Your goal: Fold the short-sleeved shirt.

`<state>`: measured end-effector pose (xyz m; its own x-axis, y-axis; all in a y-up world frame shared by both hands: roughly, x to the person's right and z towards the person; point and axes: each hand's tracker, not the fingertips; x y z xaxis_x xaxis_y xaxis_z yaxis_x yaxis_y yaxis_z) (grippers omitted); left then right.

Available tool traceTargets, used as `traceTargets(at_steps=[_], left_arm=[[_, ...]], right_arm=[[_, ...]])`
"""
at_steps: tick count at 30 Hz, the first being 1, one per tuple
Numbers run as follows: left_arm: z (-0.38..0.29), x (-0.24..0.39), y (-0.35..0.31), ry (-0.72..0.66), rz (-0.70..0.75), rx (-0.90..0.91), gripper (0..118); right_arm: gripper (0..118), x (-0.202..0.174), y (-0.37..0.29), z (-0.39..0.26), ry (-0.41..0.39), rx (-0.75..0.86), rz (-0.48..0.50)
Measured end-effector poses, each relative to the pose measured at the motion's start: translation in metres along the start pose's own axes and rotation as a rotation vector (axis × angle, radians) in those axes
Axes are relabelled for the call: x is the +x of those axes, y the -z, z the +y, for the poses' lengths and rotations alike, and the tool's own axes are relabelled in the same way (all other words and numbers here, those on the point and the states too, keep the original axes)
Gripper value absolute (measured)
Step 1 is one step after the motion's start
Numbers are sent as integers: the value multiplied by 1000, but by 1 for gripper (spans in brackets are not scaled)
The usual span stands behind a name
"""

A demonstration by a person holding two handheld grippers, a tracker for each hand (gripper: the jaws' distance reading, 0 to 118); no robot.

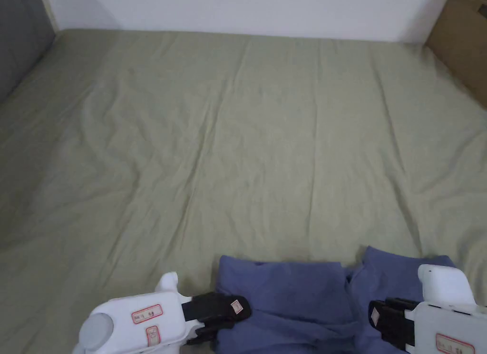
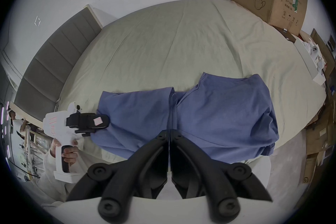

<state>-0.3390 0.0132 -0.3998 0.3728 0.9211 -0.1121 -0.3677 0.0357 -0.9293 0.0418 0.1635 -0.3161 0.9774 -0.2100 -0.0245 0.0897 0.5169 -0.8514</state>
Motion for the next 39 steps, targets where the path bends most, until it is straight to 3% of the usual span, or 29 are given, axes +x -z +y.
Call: traceTargets(at_steps=[4, 7, 14, 17, 21, 26, 30, 32, 33, 34, 36, 37, 39], left_arm=[[13, 3, -31, 51, 34, 30, 12], [31, -6, -83, 28, 61, 150, 12], [40, 1, -227, 99, 389, 352, 12], [31, 29, -248, 141, 401, 414, 12], [21, 97, -220, 281, 475, 393, 12], [8, 185, -130, 512, 413, 273, 12], [2, 208, -28, 654, 391, 76, 12], [6, 193, 17, 641, 375, -39, 13], [3, 188, 37, 609, 421, -108, 21], [0, 184, 51, 607, 427, -164, 38], [-4, 169, 72, 609, 383, -228, 109], [-6, 166, 76, 592, 402, -234, 118], [-4, 165, 69, 583, 422, -202, 113]], right_arm=[[1, -8, -4, 6, 19, 1, -2], [1, -4, -3, 10, 36, 11, 18], [1, -10, -8, 2, 63, 13, 50], [1, -9, -7, -5, 92, 7, 73], [1, 1, -2, -4, 108, 7, 80], [1, 4, -3, -3, 130, 17, 93], [1, 6, -2, -1, 174, 33, 64], [1, 7, -1, 0, 209, 34, 41], [1, 8, -1, 0, 209, 39, 29], [1, 48, -13, -17, 210, 44, 19], [1, 80, -22, -33, 229, 40, -2], [1, 86, -24, -36, 246, 35, -7], [1, 99, -21, -44, 277, 25, -20]])
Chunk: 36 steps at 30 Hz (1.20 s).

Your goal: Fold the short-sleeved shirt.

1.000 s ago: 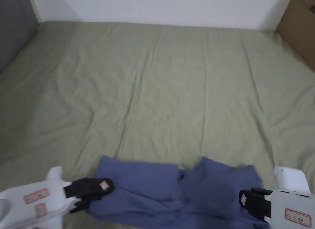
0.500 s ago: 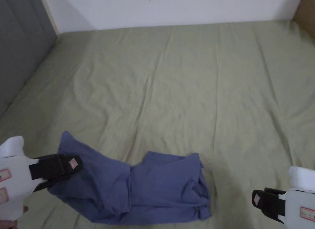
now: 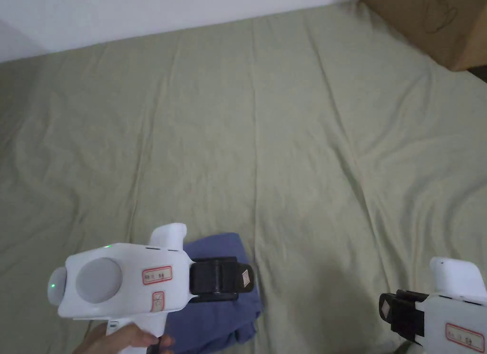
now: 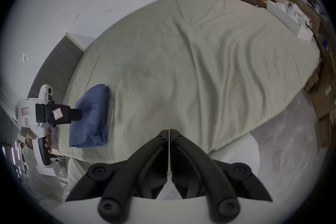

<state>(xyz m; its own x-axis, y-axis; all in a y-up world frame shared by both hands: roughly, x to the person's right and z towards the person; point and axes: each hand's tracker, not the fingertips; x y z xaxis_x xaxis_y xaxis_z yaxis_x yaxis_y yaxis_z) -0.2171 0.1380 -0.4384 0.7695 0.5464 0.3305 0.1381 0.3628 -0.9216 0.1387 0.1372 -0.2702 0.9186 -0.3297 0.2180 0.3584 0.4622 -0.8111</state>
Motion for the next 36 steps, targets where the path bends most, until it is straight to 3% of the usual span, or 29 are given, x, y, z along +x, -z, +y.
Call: traceTargets(at_steps=[3, 4, 5, 6, 7, 8, 10, 14, 15, 21, 26, 29, 34, 35, 36], left_arm=[[1, -22, -27, -65, 35, 53, 107], [1, -29, -37, -95, 56, 78, 98], [1, -37, -49, -122, 75, 116, 81], [-1, -43, -58, -145, 103, 156, 44], [-3, -47, -62, -142, 145, 179, 18], [-7, -50, -63, -134, 191, 194, 7], [-17, -47, -58, -151, 204, 199, 7], [-27, -38, -23, -205, 34, 170, 6], [-27, -29, -10, -190, 19, 147, 6], [-30, 15, 60, -74, 11, -7, 5], [-39, 28, 61, -53, -119, -41, 5], [-44, 19, 29, -72, -143, 37, 5], [-60, -37, -59, -204, -153, 239, 5], [-66, -54, -76, -247, -134, 280, 5], [-72, -69, -90, -265, -108, 304, 5]], right_arm=[[1, -10, -3, 5, 14, 4, -7], [1, -11, -3, 6, 12, 7, -9], [1, -16, -3, 7, 8, 13, -8], [1, -19, -3, 7, 5, 15, -6], [1, -12, -3, 6, 2, 19, -2], [1, -12, -4, 6, 2, 24, 6], [1, -13, -4, 6, -1, 21, 21], [1, 0, 18, 1, -21, -2, 38], [1, -23, 12, 2, -25, -8, 40], [1, -29, 6, -1, -20, -21, 30], [1, -29, 7, 7, -45, -30, 29], [1, -28, 7, 5, -97, -41, 60], [1, -65, 22, 8, -300, -50, 109], [1, -122, 49, 32, -348, -51, 125], [1, -144, 60, 36, -377, -47, 128]])
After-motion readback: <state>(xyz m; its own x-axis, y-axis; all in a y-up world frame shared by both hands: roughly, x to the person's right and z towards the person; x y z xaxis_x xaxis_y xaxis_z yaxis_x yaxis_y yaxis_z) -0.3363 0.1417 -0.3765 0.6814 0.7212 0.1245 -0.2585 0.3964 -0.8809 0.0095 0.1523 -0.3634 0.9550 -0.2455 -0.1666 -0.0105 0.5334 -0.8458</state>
